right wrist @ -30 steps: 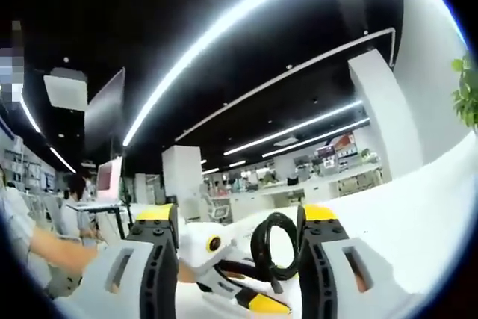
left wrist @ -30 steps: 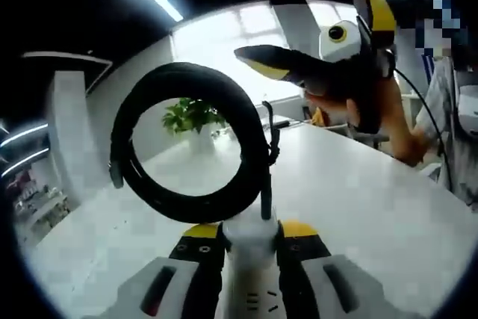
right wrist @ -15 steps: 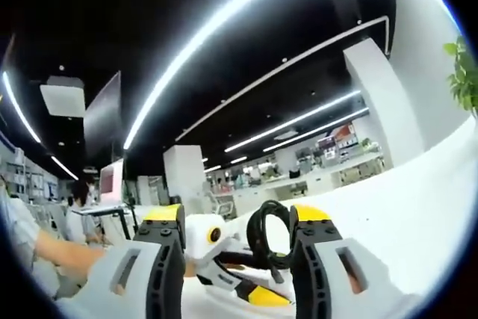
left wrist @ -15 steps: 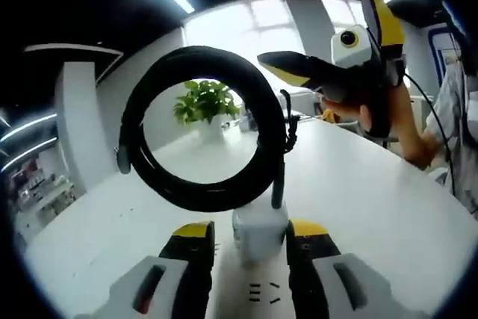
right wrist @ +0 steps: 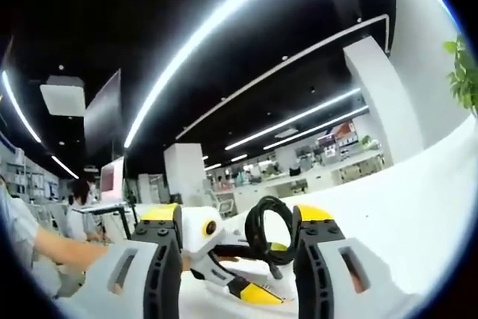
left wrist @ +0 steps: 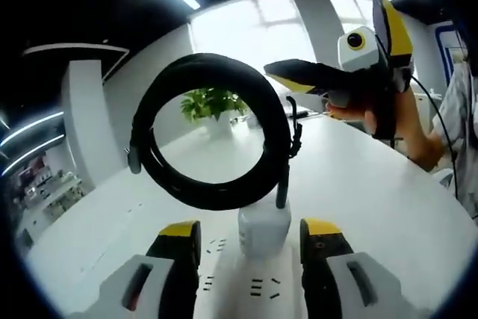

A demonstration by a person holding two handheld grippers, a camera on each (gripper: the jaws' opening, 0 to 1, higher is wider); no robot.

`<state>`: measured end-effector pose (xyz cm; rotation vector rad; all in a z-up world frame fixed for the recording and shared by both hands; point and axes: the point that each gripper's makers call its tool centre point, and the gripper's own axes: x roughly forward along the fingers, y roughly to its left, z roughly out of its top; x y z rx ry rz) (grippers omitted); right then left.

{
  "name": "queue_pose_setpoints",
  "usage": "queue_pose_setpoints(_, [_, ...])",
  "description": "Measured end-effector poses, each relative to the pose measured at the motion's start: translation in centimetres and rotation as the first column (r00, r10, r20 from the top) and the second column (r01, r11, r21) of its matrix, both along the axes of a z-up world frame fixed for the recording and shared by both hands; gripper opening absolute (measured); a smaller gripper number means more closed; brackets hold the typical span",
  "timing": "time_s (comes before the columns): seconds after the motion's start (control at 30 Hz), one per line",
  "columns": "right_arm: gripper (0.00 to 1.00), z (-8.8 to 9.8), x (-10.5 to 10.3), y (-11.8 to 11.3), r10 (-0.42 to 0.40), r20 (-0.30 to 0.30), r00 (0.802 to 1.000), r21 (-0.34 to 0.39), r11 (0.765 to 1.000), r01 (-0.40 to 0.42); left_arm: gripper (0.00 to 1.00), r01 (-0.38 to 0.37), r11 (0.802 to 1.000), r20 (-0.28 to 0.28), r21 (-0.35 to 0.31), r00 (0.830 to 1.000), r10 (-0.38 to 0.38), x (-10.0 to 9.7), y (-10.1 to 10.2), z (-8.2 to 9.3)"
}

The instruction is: Straighten the power strip on the desk, plug the charger into it

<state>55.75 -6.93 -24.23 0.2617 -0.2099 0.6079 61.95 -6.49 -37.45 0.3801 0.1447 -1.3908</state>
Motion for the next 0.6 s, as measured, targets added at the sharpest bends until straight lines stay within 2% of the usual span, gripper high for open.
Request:
queue_pose_setpoints(0.3, [0.62,-0.4,0.0,-0.1,-0.001,-0.006,1.0,-0.018,1.0,0.001,0.63,-0.039,0.999,0.023,0.019,0.999,0.039,-0.3,0.8,-0.4])
queue_pose_setpoints(0.47, [0.63,-1.0,0.1,-0.2,0.006,-0.014,1.0,-0.041,0.999,-0.006,0.63,-0.064,0.998,0.007,-0.03,0.998,0.064,-0.5,1.5,0.3])
queue_pose_setpoints(0.6, [0.63,-0.8,0.1,-0.7,0.0,0.027,1.0,-0.05,0.999,0.001,0.63,-0.091,0.994,0.006,-0.066,0.996,0.092,-0.3,2.1,0.8])
